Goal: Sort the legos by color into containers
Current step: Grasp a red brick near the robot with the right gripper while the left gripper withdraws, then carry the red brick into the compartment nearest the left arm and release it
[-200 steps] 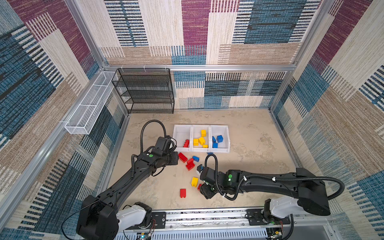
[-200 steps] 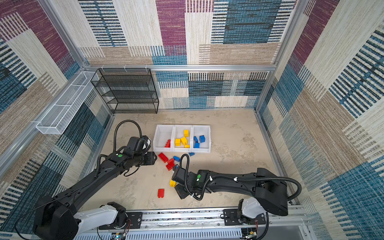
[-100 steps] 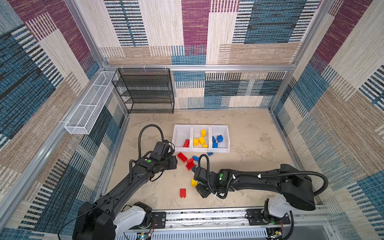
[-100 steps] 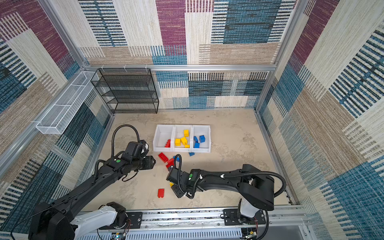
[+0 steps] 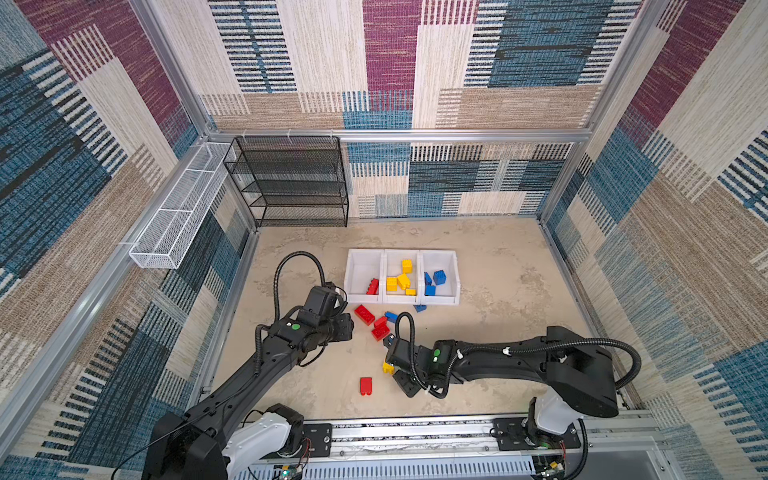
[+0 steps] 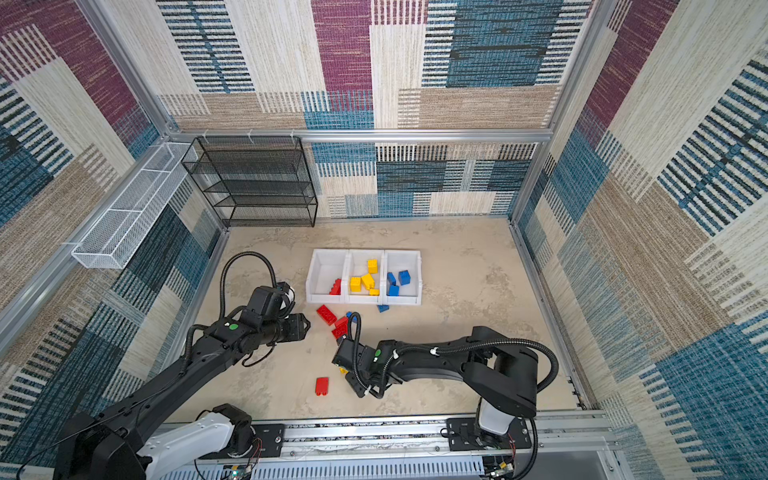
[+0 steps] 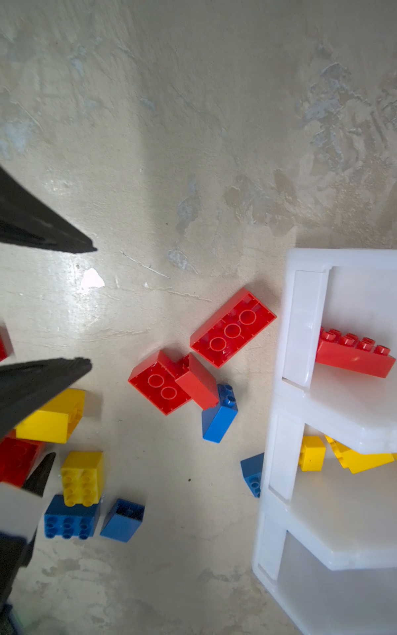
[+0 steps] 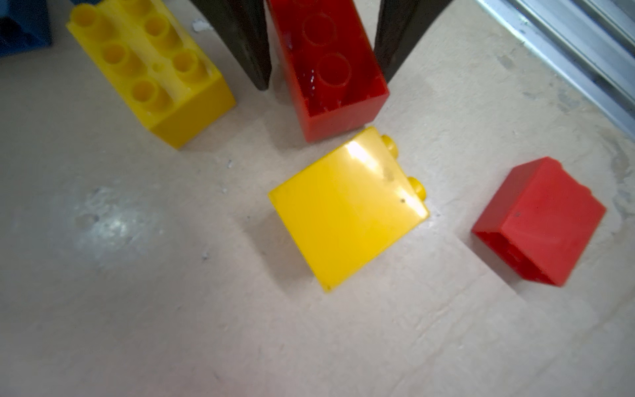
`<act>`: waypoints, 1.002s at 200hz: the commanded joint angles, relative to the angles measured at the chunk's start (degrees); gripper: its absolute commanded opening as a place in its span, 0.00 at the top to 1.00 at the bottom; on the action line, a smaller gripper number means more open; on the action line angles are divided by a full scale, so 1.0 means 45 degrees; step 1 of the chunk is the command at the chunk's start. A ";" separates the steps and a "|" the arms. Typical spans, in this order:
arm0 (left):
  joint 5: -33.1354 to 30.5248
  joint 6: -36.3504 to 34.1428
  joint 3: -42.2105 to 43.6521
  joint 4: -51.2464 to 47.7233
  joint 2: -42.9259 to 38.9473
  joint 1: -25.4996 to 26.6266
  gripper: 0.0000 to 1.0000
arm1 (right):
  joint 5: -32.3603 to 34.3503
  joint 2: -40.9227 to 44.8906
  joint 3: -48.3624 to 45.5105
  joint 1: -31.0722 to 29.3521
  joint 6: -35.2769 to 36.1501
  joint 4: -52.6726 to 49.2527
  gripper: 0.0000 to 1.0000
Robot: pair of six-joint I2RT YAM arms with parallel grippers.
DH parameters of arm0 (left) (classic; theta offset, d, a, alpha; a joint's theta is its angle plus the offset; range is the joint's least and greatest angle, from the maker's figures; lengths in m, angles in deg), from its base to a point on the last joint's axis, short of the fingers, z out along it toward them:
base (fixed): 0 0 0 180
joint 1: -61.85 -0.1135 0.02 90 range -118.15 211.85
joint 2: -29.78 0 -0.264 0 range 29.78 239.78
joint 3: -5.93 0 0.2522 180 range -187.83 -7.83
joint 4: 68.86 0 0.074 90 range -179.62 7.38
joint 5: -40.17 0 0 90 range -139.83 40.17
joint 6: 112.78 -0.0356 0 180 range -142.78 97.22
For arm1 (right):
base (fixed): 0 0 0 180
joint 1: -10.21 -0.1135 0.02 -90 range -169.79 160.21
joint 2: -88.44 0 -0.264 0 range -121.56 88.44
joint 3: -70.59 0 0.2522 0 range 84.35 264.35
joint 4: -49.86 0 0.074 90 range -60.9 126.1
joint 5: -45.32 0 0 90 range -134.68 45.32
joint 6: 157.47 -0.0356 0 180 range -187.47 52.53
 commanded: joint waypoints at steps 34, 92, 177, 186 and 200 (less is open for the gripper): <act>0.0146 0.0272 0.0327 0.0341 -0.0106 -0.0020 0.47 | 0.0594 0.0030 -0.0341 0.0013 -0.0885 0.0207 0.63; 0.0156 0.0380 0.0671 0.0334 -0.0715 -0.0012 0.47 | 0.0385 0.0137 -0.0181 0.0032 -0.1148 0.0114 0.67; 0.0429 0.0394 0.0960 0.0446 -0.1062 -0.0007 0.47 | 0.0724 0.0787 0.1812 0.1238 -0.0562 -0.0846 0.68; 0.0440 0.0387 0.0972 0.0373 -0.1216 -0.0021 0.47 | 0.0783 0.0628 0.2448 0.1631 -0.0172 -0.0894 0.68; 0.0412 0.0434 0.1085 0.0338 -0.1478 -0.0012 0.47 | 0.0988 0.0154 0.3728 0.2181 0.0523 -0.1063 0.68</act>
